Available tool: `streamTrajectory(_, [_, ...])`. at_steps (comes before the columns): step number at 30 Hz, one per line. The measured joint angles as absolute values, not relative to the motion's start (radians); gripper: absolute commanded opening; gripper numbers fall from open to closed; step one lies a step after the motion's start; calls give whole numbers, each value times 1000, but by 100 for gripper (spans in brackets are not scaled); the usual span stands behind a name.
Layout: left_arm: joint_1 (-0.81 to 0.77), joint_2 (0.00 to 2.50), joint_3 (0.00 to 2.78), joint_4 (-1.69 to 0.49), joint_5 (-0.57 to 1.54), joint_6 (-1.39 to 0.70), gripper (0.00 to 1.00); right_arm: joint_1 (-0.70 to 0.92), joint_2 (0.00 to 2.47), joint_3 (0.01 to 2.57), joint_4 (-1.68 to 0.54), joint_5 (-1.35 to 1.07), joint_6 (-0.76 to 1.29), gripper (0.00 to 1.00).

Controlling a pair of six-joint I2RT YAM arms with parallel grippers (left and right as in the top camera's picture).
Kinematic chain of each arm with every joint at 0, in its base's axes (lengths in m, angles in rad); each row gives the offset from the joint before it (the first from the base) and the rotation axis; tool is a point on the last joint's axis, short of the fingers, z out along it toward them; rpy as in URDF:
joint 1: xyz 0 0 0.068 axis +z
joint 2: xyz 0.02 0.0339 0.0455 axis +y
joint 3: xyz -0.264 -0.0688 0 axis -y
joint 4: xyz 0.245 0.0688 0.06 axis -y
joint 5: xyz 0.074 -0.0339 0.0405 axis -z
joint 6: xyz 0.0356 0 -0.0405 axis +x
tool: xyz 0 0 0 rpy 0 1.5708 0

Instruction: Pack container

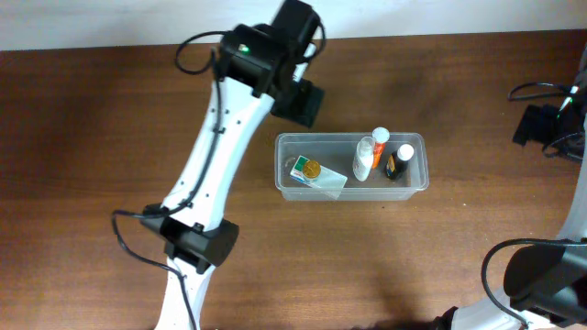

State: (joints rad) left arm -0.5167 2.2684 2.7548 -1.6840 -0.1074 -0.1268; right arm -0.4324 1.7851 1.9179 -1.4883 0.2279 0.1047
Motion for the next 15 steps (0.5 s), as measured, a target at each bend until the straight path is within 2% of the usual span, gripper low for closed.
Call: streamTrajectory(15, [-578,1950,2675,-1685,-101,-182,99,-432,1785,1918,-1488,228,105,98])
